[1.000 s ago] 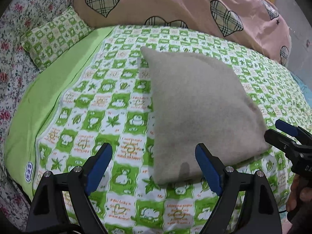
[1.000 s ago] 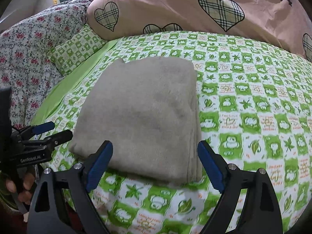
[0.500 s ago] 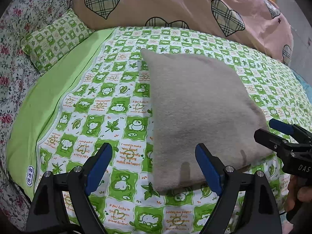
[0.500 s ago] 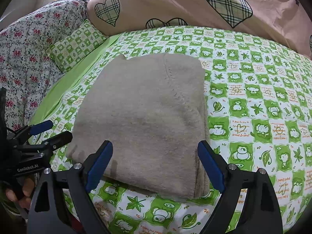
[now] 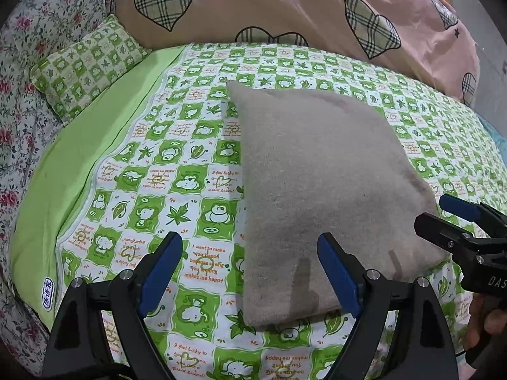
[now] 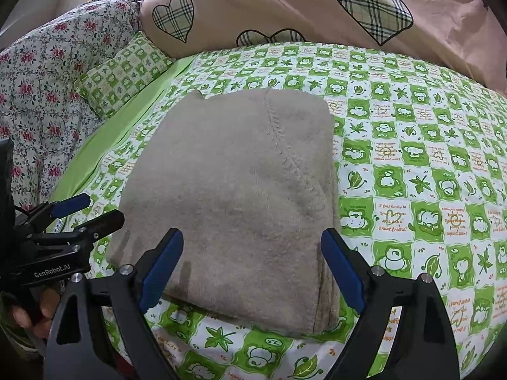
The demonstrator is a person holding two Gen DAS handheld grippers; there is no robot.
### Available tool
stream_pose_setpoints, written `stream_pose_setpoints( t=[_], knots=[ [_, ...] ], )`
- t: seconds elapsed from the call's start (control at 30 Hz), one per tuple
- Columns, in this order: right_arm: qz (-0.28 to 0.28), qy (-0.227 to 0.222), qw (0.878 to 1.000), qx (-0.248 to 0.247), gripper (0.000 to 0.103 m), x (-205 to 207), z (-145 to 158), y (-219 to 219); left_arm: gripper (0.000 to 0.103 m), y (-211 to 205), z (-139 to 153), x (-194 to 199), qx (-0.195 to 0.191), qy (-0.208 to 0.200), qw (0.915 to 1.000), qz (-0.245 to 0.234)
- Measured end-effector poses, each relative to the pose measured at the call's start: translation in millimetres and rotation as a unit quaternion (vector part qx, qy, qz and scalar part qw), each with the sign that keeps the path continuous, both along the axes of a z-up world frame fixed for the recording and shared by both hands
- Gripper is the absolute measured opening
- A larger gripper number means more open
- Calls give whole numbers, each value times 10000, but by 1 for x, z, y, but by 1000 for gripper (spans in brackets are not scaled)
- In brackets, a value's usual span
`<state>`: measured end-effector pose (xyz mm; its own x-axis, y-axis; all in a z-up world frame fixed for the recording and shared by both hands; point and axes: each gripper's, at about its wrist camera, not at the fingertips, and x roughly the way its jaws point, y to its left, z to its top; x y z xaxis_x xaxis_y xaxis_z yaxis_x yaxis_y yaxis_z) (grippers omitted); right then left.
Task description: Fold small clothes
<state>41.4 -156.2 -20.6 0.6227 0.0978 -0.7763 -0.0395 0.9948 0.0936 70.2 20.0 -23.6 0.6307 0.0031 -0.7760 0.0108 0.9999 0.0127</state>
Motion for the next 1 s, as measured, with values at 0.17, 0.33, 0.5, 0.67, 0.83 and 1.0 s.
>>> stream_pose_setpoints(
  t=[0.17,0.33,0.5,0.67,0.83,1.0],
  knots=[
    [32,24,10000,12,89,1,-2,2,87,0,0,-1,5,11,10000,10],
    [40,24,10000,21,89,2,-2,2,87,-1,0,-1,21,-17,10000,13],
    [44,22,10000,26,89,1,-2,1,87,-2,1,-2,43,-22,10000,18],
    [49,25,10000,31,89,2,-2,0,87,-4,1,-4,46,-47,10000,2],
    [49,36,10000,31,89,2,-2,0,87,-4,1,-4,44,-26,10000,-3],
    [46,43,10000,32,89,2,-2,0,87,-3,0,-4,39,-15,10000,-12]
  ],
)
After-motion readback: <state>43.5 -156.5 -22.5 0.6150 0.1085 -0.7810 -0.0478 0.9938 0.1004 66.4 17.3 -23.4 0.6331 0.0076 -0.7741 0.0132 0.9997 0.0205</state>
